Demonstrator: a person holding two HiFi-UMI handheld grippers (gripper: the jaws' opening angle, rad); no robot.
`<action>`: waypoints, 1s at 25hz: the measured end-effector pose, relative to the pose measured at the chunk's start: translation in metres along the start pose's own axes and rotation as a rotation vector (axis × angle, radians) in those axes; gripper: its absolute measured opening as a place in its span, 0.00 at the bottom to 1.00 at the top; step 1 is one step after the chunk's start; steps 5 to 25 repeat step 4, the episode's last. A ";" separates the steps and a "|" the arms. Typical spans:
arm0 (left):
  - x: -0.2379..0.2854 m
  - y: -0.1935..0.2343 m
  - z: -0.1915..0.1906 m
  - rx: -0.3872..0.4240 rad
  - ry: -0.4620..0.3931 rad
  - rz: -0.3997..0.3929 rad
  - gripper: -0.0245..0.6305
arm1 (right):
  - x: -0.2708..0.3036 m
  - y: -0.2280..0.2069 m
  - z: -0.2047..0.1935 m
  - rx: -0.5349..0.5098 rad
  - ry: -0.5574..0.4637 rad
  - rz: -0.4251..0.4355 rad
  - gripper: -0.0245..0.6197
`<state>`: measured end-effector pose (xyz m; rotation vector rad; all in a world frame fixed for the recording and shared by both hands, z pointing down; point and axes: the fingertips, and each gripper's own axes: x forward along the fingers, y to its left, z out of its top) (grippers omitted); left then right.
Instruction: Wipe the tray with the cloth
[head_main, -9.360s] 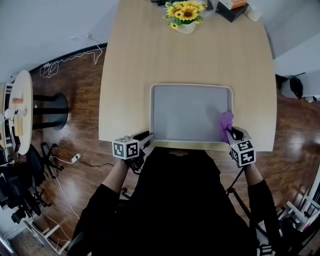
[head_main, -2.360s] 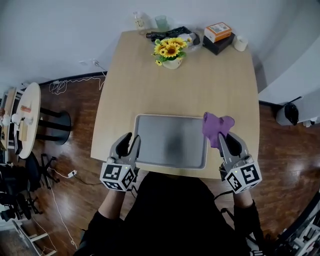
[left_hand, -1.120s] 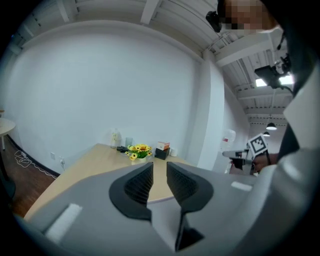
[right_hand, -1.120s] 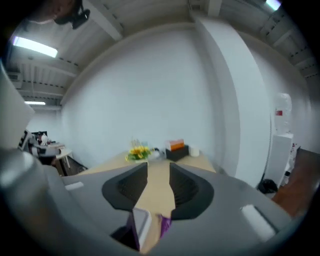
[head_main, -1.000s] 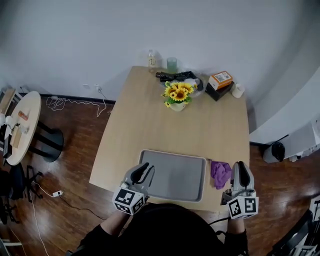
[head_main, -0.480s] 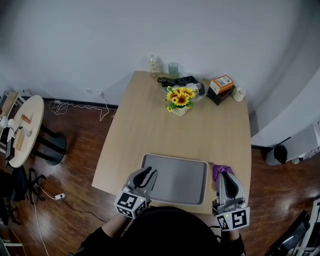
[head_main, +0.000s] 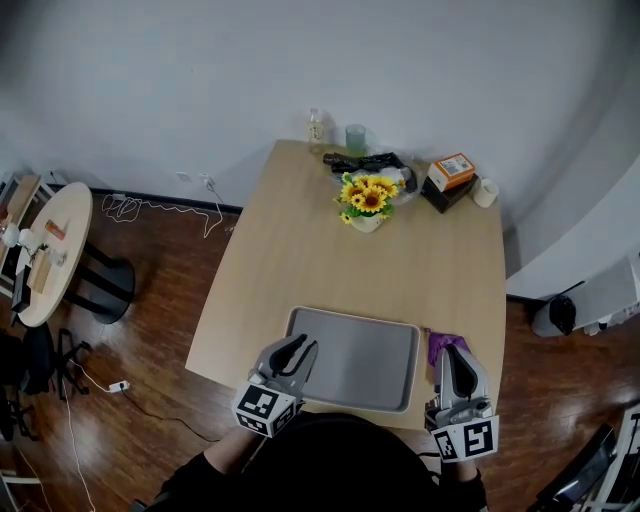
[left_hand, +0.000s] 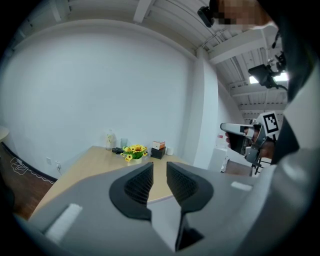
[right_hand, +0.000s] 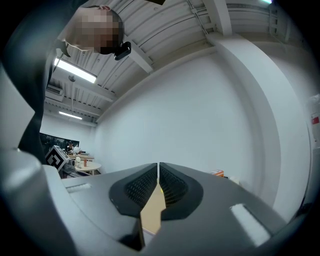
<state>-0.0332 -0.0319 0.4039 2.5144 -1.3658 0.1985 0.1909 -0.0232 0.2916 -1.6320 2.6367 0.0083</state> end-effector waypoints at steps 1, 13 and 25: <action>0.000 0.000 0.000 -0.002 0.002 -0.001 0.14 | 0.000 0.001 0.000 -0.001 0.000 0.001 0.06; -0.002 0.002 0.000 -0.004 0.005 -0.004 0.14 | 0.001 0.005 0.001 -0.006 0.001 0.002 0.06; -0.002 0.002 0.000 -0.004 0.005 -0.004 0.14 | 0.001 0.005 0.001 -0.006 0.001 0.002 0.06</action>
